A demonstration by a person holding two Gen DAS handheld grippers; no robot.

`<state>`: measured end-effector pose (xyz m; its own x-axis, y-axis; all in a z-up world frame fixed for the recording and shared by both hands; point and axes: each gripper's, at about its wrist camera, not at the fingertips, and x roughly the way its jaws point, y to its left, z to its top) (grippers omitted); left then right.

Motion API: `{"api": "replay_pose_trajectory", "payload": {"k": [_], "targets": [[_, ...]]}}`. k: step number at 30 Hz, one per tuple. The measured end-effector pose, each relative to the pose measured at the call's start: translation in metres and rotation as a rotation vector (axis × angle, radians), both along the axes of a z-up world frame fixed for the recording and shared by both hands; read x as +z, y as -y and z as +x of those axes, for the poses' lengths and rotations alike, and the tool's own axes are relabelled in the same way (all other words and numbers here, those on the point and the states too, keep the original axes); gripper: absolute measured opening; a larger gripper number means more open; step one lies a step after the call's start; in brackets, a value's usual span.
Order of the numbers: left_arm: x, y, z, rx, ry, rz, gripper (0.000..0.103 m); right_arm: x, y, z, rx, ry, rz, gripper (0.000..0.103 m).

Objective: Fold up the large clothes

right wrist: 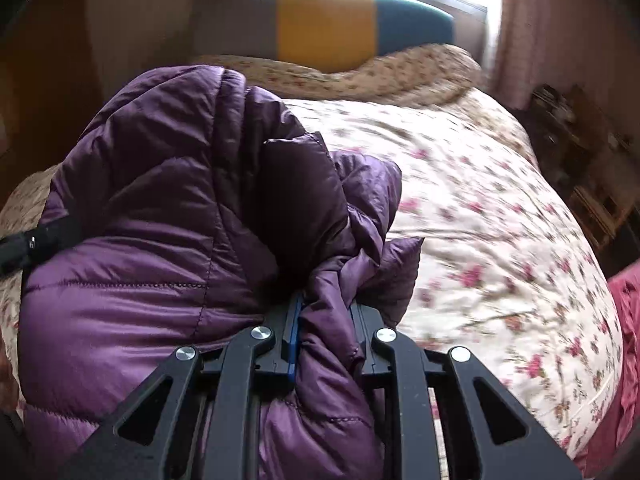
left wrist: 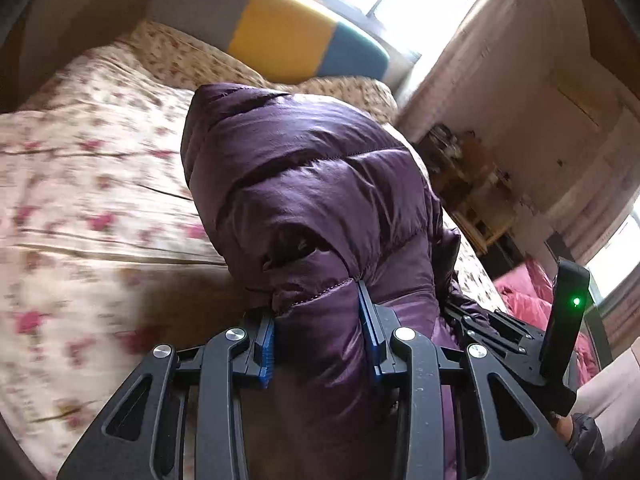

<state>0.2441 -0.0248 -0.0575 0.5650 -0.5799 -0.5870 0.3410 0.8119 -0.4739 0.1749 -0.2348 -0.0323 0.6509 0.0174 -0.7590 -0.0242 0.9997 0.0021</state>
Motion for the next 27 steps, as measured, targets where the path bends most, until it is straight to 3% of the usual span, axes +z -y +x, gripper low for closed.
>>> {"api": "replay_pose_trajectory", "payload": {"k": [8, 13, 18, 20, 22, 27], "targets": [[0.011, -0.106, -0.045, 0.168, 0.013, 0.027, 0.034, 0.013, -0.1, -0.012, 0.164, 0.049, -0.023, 0.014], [0.004, -0.146, -0.072, 0.249, -0.015, 0.031, 0.034, 0.008, -0.143, -0.024, 0.222, 0.055, -0.036, 0.014], [-0.005, -0.155, -0.079, 0.302, -0.054, 0.033, 0.034, -0.008, -0.15, -0.026, 0.212, 0.053, -0.068, 0.015], [-0.004, -0.15, -0.075, 0.322, -0.063, 0.047, 0.041, -0.013, -0.144, -0.024, 0.2, 0.048, -0.072, 0.015], [-0.004, -0.141, -0.071, 0.357, -0.064, 0.086, 0.055, -0.02, -0.142, -0.018, 0.19, 0.045, -0.07, 0.016], [-0.022, -0.133, -0.06, 0.38, -0.092, 0.104, 0.062, -0.04, -0.136, -0.011, 0.184, 0.035, -0.05, 0.017]]}}
